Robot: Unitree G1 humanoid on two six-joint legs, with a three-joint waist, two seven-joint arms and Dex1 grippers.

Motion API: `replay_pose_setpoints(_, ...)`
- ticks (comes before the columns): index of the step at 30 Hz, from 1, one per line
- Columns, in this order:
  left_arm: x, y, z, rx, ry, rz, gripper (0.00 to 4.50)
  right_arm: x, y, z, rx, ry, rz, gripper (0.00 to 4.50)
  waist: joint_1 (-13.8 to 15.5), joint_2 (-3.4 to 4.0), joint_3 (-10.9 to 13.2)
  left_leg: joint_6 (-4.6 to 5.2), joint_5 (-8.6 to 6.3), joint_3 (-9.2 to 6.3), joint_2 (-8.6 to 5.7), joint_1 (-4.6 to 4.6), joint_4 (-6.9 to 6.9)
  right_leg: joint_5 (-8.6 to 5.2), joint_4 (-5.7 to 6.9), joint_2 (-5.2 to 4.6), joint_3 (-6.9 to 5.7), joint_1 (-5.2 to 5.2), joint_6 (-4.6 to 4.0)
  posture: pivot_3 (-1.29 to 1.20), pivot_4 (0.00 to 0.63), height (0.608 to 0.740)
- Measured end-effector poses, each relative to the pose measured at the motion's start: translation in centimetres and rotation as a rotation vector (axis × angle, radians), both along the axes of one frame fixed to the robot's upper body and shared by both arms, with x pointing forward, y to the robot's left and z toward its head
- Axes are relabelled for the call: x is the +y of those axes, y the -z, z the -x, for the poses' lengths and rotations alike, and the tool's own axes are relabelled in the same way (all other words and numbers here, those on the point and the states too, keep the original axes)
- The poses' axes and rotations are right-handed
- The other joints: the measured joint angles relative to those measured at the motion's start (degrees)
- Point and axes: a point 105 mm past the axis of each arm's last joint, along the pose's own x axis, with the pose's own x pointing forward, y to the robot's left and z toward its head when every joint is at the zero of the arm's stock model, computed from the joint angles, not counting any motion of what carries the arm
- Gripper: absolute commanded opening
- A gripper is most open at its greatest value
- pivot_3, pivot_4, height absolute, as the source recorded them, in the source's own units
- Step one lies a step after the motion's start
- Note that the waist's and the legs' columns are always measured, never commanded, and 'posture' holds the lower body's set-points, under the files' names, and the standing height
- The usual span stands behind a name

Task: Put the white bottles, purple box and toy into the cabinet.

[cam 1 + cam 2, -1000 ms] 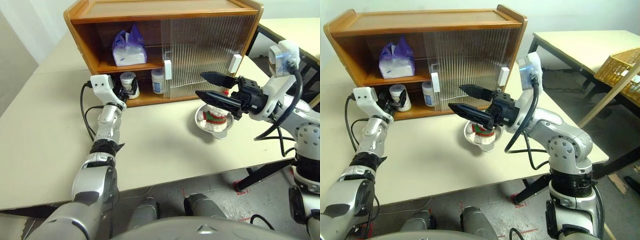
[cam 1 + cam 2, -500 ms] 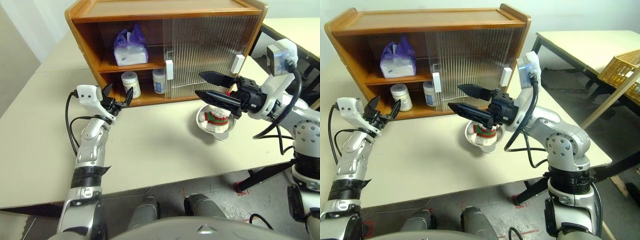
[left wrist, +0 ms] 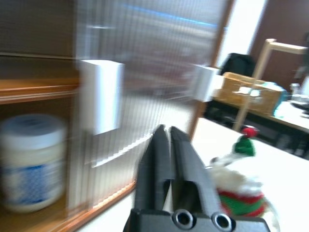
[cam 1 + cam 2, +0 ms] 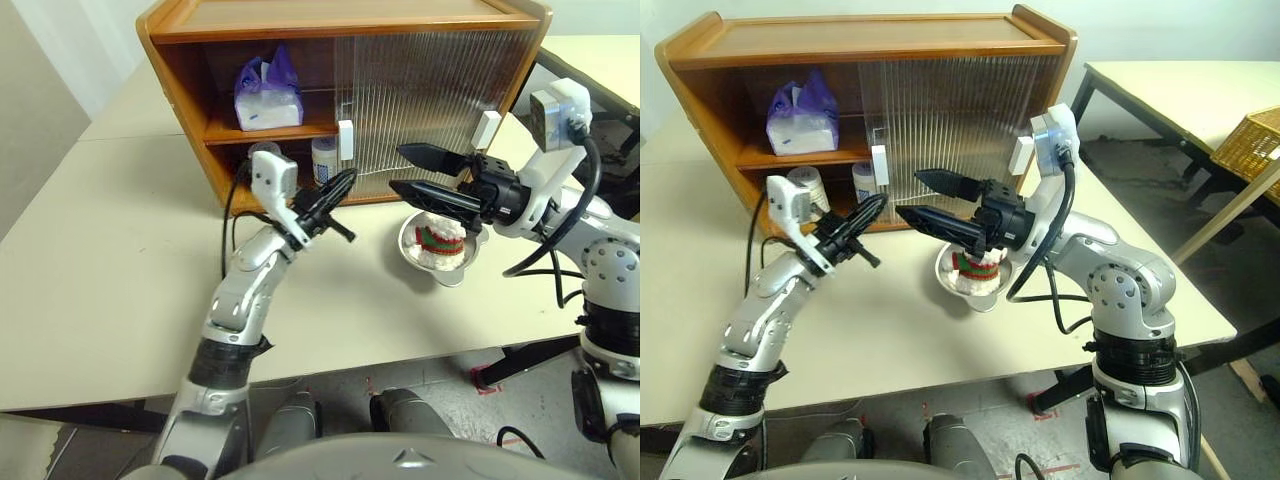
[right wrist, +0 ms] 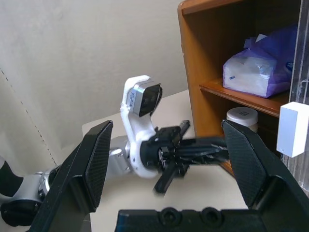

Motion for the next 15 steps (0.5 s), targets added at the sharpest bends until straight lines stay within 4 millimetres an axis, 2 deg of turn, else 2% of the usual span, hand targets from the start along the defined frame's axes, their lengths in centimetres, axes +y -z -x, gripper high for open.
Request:
replay_pose_setpoints(4, -2.8, -0.8, -0.8, -0.019, 0.040, 0.024, 0.02, 0.0, 0.0, 0.0, 0.000, 0.000, 0.000, 4.50, 0.1, -0.01, 0.0, 0.12, 0.07, 0.00, 0.00, 0.06, 0.08, -0.10, -0.01, -0.02, -0.01, 0.15, 0.36, -0.13, 0.053, 0.740)
replay_pose_setpoints(7, -3.9, -1.1, -2.3, -0.030, -0.014, 0.038, 0.02, 0.0, 0.0, 0.0, -0.002, 0.003, 0.001, 4.50, 0.1, -0.02, 0.0, 0.16, 0.10, 0.00, 0.01, 0.13, 0.19, -0.15, -0.01, -0.05, -0.01, 0.28, 0.65, -0.14, 0.054, 0.740)
replay_pose_setpoints(11, -4.4, -1.1, -4.2, -0.045, -0.127, 0.052, 0.02, -0.1, 0.0, 0.2, -0.007, 0.009, 0.009, 4.50, 0.0, -0.05, 0.1, 0.17, 0.11, 0.01, -0.01, 0.20, 0.23, -0.14, -0.01, -0.08, 0.00, 0.39, 0.70, -0.15, 0.058, 0.740)
replay_pose_setpoints(15, -3.9, -0.8, -5.8, -0.055, -0.273, 0.064, 0.02, -0.3, 0.1, 0.3, -0.006, 0.018, 0.015, 4.50, -0.3, -0.04, 0.1, 0.18, 0.11, 0.03, -0.03, 0.20, 0.23, -0.18, -0.01, -0.07, 0.00, 0.39, 0.80, -0.16, 0.058, 0.740)
